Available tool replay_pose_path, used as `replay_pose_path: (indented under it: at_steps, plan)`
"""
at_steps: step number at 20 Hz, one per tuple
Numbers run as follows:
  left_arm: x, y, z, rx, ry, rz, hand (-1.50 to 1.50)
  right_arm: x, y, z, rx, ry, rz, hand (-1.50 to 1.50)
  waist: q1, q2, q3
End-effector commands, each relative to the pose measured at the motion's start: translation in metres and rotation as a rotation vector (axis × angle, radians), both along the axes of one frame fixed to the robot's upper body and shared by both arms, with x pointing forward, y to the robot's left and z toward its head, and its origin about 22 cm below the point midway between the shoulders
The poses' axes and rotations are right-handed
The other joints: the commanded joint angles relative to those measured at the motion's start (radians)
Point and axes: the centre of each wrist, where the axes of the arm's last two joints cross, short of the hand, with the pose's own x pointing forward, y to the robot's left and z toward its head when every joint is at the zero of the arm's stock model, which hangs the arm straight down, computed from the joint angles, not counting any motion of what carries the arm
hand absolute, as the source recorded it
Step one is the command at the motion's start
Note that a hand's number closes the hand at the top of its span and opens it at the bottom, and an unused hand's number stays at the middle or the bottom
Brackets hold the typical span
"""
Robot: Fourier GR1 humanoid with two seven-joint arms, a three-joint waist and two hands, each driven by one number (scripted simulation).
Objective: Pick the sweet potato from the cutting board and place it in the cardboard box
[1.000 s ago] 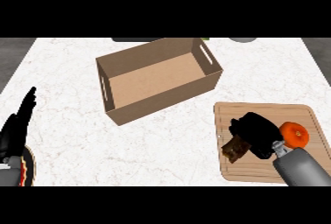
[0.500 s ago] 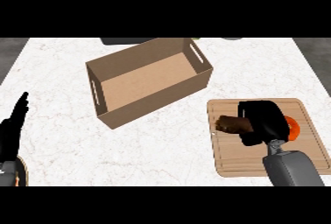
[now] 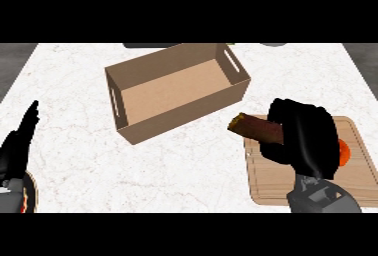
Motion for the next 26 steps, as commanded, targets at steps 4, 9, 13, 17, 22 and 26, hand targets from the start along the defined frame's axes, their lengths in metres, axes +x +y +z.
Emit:
replay_pose_path:
  at_steps: [4,9,13,17,22,26]
  plan:
    - [0.013,-0.010,0.006,0.001,-0.023,-0.011,0.00,0.016,0.051,0.046,0.106,-0.076,0.107,1.50,0.025,0.007,0.001]
    - [0.009,0.001,0.006,0.006,-0.006,-0.040,0.00,0.046,0.077,0.077,0.244,-0.090,0.118,1.50,0.036,0.008,0.001]
    - [0.004,-0.002,0.005,-0.007,-0.011,-0.047,0.00,0.077,0.091,0.070,0.330,-0.112,0.095,1.50,0.041,0.009,0.001]
    - [0.026,-0.021,0.001,-0.001,-0.012,-0.046,0.00,0.105,0.118,0.084,0.395,-0.055,0.082,1.50,0.042,0.014,0.000]
    - [0.038,-0.036,0.016,0.010,-0.023,-0.058,0.00,0.153,0.113,0.079,0.473,-0.026,0.069,1.50,0.061,0.025,0.000]
    - [0.010,-0.029,-0.013,-0.001,-0.013,-0.065,0.00,0.172,0.118,0.059,0.462,-0.003,0.045,1.50,0.071,0.023,0.000]
